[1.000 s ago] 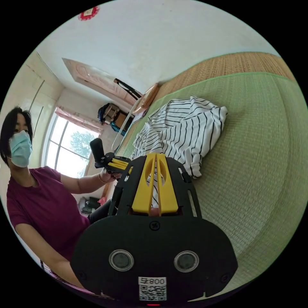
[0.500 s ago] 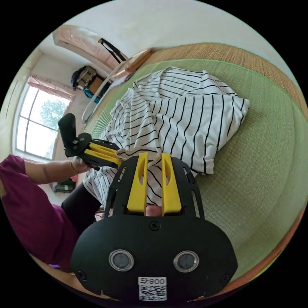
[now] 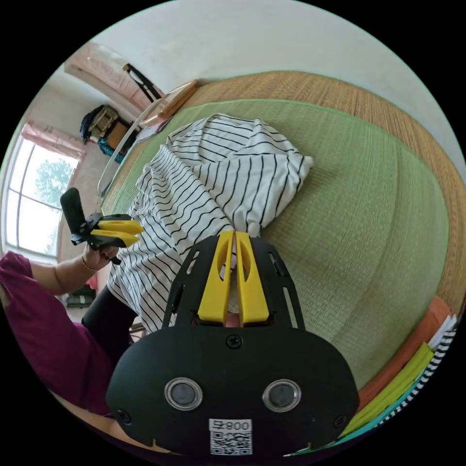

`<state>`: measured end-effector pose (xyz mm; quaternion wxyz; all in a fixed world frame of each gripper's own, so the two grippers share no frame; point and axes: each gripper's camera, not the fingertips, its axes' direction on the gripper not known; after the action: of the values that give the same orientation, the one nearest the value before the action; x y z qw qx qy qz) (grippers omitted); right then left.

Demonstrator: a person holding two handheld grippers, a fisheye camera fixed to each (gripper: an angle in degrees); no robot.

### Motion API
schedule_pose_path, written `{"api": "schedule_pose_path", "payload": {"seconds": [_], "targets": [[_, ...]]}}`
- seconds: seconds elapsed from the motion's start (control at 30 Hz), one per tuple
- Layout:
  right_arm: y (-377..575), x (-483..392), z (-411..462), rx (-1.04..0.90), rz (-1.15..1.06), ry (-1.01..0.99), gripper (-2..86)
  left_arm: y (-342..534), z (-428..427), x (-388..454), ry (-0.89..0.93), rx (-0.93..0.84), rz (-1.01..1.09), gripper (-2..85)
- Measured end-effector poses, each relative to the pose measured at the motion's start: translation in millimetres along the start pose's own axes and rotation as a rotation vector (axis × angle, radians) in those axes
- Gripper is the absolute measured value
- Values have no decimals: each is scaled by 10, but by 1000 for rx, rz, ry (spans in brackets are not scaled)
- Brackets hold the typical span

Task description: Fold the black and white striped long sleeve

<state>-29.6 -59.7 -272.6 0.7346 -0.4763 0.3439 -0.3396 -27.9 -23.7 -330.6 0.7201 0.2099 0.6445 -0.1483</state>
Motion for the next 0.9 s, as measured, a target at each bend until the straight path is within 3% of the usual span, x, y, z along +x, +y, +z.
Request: {"api": "schedule_pose_path", "payload": {"seconds": [0.2,0.37,0.6,0.9], "targets": [[-361,-196,-189,169,46,-49,46,902,-1378,-1492,-89,252,-425,74],[-1304,-1245,185,129,-208,-98,57,1356,-1734,-2570,126,354,-642,77],[-2716,-2802,1072,-9,-511,-33,77,1596,-1915,-3030,222,321,-665,32],[-3487,-3525,1997,-212,-576,144,74,2048,-2428,-3358,246,368,-662,12]]}}
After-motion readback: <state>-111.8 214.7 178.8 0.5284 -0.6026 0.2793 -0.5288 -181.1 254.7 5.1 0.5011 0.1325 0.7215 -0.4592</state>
